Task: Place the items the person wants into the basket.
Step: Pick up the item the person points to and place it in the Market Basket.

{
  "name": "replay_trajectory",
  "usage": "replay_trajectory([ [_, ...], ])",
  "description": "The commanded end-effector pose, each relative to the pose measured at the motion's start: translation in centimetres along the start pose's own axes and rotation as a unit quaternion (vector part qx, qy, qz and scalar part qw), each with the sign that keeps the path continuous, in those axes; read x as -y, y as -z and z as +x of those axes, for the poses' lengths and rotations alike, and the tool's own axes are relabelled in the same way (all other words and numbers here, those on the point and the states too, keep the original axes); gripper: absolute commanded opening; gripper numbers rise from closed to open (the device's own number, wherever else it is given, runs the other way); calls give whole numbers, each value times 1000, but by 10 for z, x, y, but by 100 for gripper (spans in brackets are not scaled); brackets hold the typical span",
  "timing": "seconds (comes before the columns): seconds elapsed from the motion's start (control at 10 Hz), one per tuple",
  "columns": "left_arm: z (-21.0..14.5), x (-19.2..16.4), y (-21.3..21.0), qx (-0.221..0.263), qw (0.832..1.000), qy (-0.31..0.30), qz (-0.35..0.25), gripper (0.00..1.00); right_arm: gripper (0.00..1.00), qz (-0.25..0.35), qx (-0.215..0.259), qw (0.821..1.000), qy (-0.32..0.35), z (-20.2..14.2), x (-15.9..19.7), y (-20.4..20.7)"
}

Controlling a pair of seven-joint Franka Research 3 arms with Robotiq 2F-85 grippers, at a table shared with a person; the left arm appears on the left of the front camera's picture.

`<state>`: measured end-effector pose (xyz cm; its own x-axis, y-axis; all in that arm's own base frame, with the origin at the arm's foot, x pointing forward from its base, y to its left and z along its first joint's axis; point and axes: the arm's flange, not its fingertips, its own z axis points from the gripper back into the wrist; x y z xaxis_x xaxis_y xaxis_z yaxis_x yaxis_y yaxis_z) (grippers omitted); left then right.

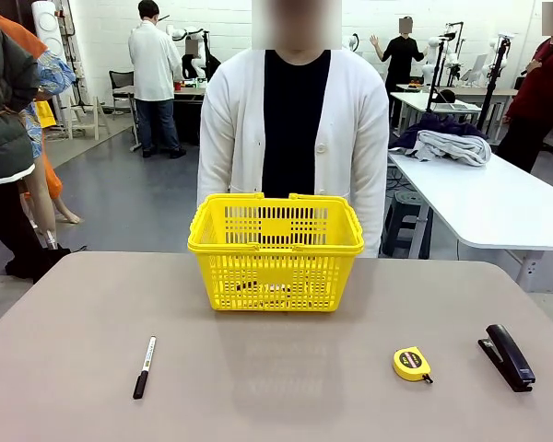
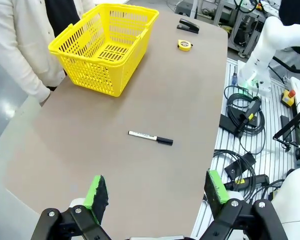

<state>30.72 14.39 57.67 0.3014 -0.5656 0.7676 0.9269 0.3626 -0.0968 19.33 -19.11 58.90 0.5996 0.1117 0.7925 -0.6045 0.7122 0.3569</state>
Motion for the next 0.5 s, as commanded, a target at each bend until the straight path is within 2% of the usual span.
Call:
replay_trajectory([
  [0.0, 1, 0, 0, 2, 1000, 8, -2, 100, 100, 10, 9, 1000, -6, 1, 0, 2],
  [0.4, 1, 0, 0, 2, 1000, 8, -2, 100, 100, 10, 9, 1000, -6, 1, 0, 2],
])
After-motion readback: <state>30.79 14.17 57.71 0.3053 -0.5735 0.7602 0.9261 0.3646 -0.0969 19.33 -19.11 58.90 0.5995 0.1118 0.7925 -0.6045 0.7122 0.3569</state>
